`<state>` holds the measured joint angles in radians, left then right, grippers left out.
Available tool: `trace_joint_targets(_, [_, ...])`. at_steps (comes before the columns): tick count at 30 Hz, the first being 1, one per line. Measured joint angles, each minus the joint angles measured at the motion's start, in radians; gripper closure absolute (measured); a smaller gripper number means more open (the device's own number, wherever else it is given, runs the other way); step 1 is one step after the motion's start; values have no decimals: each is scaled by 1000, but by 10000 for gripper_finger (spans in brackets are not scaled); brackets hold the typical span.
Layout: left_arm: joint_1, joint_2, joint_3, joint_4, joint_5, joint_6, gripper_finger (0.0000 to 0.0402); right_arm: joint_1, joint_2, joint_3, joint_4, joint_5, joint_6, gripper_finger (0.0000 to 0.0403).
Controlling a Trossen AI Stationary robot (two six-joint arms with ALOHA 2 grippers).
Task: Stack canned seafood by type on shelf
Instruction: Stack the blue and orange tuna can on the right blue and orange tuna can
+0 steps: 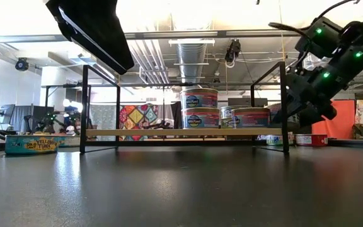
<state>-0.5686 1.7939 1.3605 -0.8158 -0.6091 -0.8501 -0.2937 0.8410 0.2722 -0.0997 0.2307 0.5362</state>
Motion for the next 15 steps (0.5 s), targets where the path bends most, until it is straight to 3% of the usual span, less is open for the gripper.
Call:
trace_joint_targets(8, [0, 0, -2, -1, -4, 2, 167, 3, 0, 0, 22, -102, -15, 47])
trace_joint_targets(15, [1, 0, -2, -2, -7, -1, 167, 3, -13, 0, 14, -119, -32, 47])
